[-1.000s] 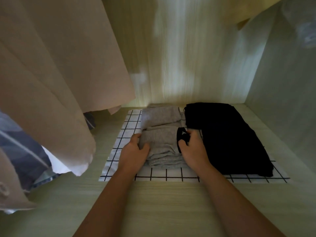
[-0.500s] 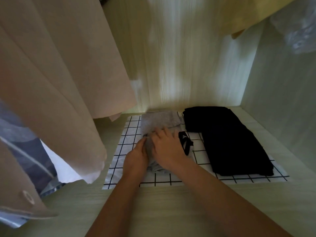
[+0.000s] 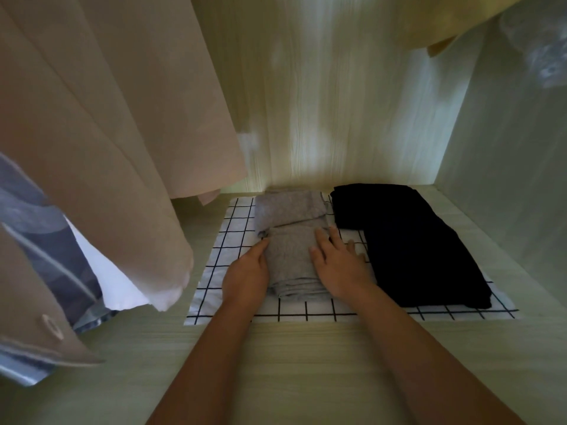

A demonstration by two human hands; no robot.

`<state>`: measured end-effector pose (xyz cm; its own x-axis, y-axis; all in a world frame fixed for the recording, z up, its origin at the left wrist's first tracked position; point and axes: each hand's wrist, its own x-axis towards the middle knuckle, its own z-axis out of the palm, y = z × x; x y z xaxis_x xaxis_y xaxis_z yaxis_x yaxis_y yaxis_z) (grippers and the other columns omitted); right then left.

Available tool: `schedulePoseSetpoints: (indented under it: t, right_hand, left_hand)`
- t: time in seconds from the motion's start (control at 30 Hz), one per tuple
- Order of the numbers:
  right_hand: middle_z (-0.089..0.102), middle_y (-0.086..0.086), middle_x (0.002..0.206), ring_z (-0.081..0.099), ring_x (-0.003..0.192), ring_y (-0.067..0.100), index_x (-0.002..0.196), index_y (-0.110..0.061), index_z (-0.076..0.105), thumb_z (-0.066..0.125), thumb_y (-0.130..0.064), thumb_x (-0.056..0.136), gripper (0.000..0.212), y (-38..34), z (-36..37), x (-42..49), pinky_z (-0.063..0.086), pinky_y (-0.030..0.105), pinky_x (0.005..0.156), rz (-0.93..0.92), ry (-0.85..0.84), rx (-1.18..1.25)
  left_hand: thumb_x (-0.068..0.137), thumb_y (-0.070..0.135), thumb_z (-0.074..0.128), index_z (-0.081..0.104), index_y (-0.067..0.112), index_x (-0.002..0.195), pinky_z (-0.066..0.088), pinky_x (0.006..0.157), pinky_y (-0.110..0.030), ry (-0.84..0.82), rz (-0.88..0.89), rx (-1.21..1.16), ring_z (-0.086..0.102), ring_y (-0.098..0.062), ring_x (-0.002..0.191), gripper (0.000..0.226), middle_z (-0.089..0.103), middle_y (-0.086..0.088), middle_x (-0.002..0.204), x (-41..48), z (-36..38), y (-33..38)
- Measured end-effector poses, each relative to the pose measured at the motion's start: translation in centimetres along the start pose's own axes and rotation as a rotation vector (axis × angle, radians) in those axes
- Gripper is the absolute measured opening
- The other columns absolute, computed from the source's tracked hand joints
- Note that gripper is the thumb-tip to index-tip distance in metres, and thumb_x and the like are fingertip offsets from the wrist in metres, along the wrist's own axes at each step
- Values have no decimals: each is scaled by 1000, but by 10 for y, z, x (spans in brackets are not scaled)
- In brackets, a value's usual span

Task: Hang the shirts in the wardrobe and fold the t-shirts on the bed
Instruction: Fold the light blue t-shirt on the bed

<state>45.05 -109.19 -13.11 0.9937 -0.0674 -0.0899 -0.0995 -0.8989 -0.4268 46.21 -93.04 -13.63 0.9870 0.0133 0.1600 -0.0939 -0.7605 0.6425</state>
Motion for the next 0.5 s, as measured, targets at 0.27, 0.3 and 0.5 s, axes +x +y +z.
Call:
schedulePoseSetpoints:
  t: [0.27,0.3,0.5]
  right_hand:
    - [3,19,157,4,143,40,151,-12,3,20,-48,100,65,-27,-20,0,7,53,114,110,20,-184]
    - [0,19,157,0,143,40,151,-11,3,20,-47,100,65,-38,-20,-3,3,54,113,65,66,-239]
    - [-1,-1,160,-7,146,28,151,-25,10,14,-38,103,50,-59,8,0,-8,57,112,-211,-5,-210]
  left_hand:
    - [103,29,28,39,31,141,44,89,-34,-1,-12,-12,57,-24,104,40,60,-8,122,-4,-3,2]
    - [103,31,28,39,31,141,43,91,-34,-5,-8,2,56,-24,108,40,59,-8,125,-4,-3,4]
    - [102,35,32,37,31,143,42,98,-38,-56,0,40,52,-23,118,42,56,-5,133,0,-2,2]
